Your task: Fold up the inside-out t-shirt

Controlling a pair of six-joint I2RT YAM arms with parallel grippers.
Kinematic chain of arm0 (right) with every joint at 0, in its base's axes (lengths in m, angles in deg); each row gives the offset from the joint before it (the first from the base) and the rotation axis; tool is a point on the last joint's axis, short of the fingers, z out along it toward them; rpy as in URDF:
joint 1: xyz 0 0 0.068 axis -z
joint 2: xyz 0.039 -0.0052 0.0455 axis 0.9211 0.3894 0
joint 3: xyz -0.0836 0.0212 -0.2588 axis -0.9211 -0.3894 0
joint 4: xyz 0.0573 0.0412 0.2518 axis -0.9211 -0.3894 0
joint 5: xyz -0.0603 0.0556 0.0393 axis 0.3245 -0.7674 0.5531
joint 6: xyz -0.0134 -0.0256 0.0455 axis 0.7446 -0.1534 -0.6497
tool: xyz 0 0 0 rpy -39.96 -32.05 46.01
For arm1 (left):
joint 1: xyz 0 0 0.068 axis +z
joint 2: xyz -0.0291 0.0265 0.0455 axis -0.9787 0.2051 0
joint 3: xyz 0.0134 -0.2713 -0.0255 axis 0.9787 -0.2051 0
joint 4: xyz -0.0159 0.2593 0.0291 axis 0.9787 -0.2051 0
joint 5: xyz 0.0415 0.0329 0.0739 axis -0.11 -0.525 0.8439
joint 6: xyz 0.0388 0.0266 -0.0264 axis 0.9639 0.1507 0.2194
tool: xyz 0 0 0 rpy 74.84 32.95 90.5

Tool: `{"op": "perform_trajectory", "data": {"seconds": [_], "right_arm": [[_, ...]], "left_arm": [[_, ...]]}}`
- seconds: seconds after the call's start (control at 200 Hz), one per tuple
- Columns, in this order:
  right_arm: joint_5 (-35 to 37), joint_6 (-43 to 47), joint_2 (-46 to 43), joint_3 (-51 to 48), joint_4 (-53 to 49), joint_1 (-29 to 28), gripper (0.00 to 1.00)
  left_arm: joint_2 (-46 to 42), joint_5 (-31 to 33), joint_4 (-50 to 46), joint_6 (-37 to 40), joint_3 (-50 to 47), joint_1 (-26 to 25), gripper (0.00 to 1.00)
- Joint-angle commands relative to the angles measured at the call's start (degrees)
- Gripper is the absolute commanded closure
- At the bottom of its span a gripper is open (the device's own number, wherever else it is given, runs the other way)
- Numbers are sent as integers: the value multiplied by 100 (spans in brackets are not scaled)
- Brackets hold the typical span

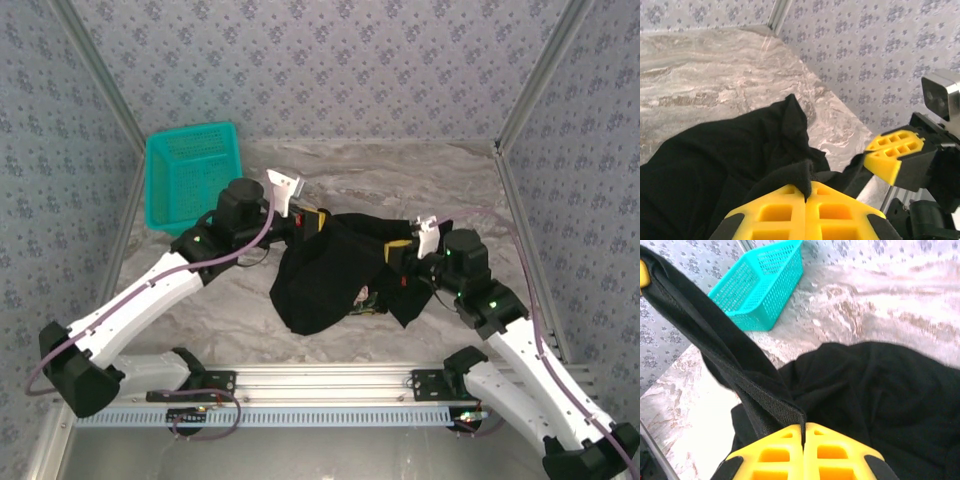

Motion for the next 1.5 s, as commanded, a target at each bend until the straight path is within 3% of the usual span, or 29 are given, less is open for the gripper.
{"op": "perform_trajectory", "data": {"seconds": [0.0, 0.155, 0.305, 0.415, 0.565, 0.695, 0.804, 0.939, 1.254, 1.494], "right_arm": [[-82, 571, 295, 368, 290, 53, 100], [462, 880, 914, 1288, 364, 103, 100], [1253, 930, 1638, 2554, -95, 296, 100], [726, 1154, 1592, 2811, 87, 341, 100], [-844, 1472, 1359, 2069, -346, 36, 100], [-1512, 1051, 1384, 916, -773, -1002, 100], [-1510, 384, 1629, -134, -360, -1966, 95], [-1175, -64, 1924, -740, 28, -2550, 91], [-1231, 433, 2307, -155, -196, -2413, 65], [-368, 329, 3246, 567, 242, -2523, 64]], "left_arm": [[-157, 278, 229, 281, -31, 49, 100], [-111, 754, 206, 483, 238, 49, 100], [467, 1100, -143, 589, 1249, 73, 100], [538, 1011, -218, 704, 1561, 98, 100], [-56, 832, -304, 706, 480, 95, 100], [-584, 1004, -903, 460, -816, 108, 100], [-932, 953, -1081, -43, -1789, 110, 100], [-1347, 908, -1218, -562, -2535, 110, 100], [-1700, 977, -1205, -786, -3357, 111, 100], [-1864, 904, -1001, -784, -3490, 113, 100]]}}
